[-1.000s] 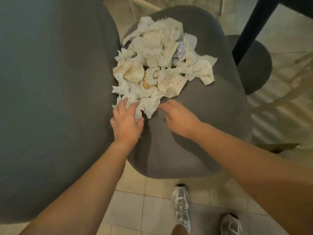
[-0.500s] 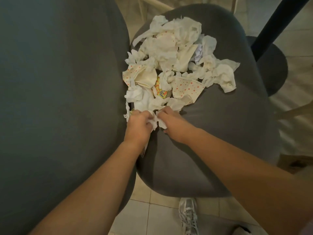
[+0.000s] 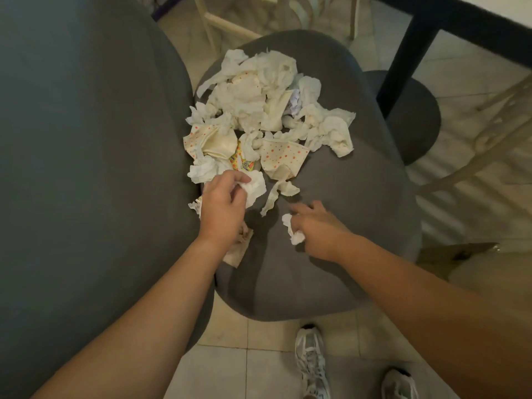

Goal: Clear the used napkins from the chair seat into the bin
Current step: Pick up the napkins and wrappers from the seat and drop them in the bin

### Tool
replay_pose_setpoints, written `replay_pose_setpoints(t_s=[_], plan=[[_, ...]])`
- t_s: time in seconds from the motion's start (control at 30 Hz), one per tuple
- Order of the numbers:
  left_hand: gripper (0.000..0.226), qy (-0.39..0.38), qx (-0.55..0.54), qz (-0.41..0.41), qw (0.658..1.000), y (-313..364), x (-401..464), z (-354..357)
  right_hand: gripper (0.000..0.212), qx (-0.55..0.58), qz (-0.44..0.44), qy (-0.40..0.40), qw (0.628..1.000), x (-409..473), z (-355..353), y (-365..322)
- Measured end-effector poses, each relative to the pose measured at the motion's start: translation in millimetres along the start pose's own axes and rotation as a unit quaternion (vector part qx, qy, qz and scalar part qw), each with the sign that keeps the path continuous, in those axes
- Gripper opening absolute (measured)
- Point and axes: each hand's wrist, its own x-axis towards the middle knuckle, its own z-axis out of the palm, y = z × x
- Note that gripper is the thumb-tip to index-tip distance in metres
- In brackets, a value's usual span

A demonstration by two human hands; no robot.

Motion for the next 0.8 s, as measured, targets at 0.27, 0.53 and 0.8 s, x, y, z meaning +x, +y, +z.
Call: replay_pose_setpoints(t_s=[0.27,0.53,0.8], plan=[[0.029,-0.039,-0.031,0.002,0.999,27,-19,25,0.032,0.016,-0.006,-0.029,0.999,-36,9,15],[0.027,-0.065,0.014,0.045,0.997,62,-48,52,0.018,0.099,0.052,0.096,0.989,-84,-6,45],[0.028,-0.122,0.011,0.124,0.985,126,-95,106,0.018,0.221,0.112,0.231,0.941,-173,-25,95]])
